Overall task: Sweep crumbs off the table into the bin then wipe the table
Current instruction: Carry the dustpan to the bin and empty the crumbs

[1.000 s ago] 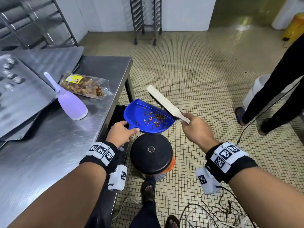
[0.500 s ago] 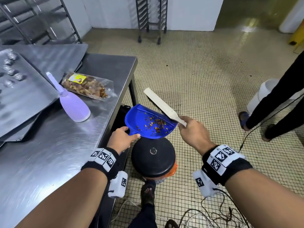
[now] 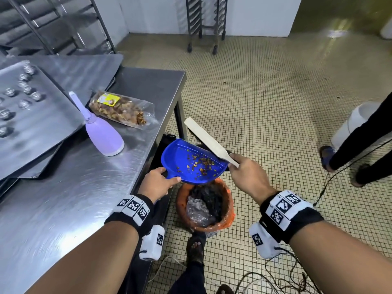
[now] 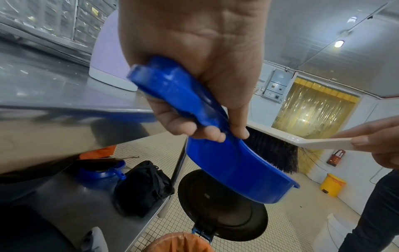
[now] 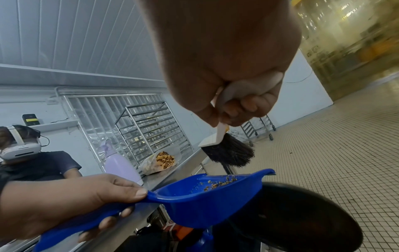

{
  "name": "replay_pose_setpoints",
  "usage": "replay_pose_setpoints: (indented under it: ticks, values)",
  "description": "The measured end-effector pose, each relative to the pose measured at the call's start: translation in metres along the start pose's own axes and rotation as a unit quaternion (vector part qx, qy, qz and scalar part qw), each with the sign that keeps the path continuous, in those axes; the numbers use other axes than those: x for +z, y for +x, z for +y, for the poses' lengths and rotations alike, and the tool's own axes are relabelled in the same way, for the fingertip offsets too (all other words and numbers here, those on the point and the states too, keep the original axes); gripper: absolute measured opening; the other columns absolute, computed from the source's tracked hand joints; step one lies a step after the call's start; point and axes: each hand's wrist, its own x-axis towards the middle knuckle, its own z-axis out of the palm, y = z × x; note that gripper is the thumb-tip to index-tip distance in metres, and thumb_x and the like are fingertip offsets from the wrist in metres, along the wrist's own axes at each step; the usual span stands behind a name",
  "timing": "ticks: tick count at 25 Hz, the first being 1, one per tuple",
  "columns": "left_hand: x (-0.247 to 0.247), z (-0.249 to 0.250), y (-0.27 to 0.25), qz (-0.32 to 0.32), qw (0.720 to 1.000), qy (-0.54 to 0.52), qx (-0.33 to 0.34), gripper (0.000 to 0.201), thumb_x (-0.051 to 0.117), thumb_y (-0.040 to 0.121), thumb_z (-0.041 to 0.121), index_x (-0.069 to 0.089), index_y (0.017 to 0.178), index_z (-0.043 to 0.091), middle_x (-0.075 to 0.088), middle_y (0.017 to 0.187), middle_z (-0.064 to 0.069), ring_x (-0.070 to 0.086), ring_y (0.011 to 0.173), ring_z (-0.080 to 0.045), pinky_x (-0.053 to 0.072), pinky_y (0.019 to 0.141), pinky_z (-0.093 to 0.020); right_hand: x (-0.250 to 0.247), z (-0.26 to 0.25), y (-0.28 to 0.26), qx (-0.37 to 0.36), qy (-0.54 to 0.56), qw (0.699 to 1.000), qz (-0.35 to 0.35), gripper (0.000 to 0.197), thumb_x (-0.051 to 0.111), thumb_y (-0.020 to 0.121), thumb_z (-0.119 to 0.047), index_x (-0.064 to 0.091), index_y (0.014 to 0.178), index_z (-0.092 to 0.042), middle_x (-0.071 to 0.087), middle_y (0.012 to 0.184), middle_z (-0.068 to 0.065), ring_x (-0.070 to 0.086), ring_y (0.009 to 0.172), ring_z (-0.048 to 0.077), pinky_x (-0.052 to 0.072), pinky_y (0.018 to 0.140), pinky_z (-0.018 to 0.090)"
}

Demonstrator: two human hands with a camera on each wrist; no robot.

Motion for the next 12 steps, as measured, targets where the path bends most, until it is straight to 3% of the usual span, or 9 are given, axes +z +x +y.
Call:
replay_pose_setpoints:
  ticks: [6, 9, 11, 12]
  values:
    - [-0.003, -0.019, -0.002, -0.014, 1.0, 0.005, -0.011, 0.056, 0.076, 0.079, 0.039, 0.056, 0.126, 0.016, 0.075, 0.075, -0.002, 0.054, 0.047, -0.016, 0.037, 0.038, -0.02, 0.015, -0.01, -0.004, -0.005, -0.002, 0.999, -0.037, 0.04, 0.043, 0.099, -0.036, 0.045, 0.139, -0.031, 0.067, 0.079, -0.006, 0.058, 0.054, 0.007, 0.041, 0.047, 0.021]
    - [-0.005, -0.027, -0.003, -0.016, 1.0, 0.007, -0.018, 0.046, 0.077, 0.078, 0.039, 0.063, 0.116, 0.017, 0.071, 0.069, -0.003, 0.051, 0.042, -0.014, 0.036, 0.036, -0.019, 0.024, -0.014, -0.004, -0.01, 0.01, 0.999, -0.044, 0.039, 0.044, 0.098, -0.039, 0.047, 0.137, -0.033, 0.071, 0.088, -0.004, 0.062, 0.063, 0.012, 0.052, 0.06, 0.026]
    - [-0.006, -0.029, -0.007, -0.013, 1.0, 0.003, -0.021, 0.05, 0.077, 0.078, 0.039, 0.061, 0.12, 0.016, 0.068, 0.066, -0.002, 0.051, 0.041, -0.014, 0.036, 0.035, -0.019, 0.028, -0.016, -0.005, -0.015, 0.013, 0.998, -0.054, 0.039, 0.044, 0.098, -0.039, 0.048, 0.137, -0.034, 0.071, 0.1, -0.002, 0.064, 0.073, 0.016, 0.054, 0.066, 0.029]
    - [-0.005, -0.031, -0.008, -0.009, 1.0, 0.006, -0.023, 0.054, 0.077, 0.078, 0.038, 0.059, 0.124, 0.015, 0.067, 0.065, -0.001, 0.052, 0.042, -0.014, 0.036, 0.035, -0.019, 0.03, -0.017, -0.005, -0.018, 0.011, 0.998, -0.06, 0.039, 0.044, 0.098, -0.039, 0.048, 0.136, -0.033, 0.07, 0.104, -0.001, 0.063, 0.075, 0.016, 0.052, 0.063, 0.027]
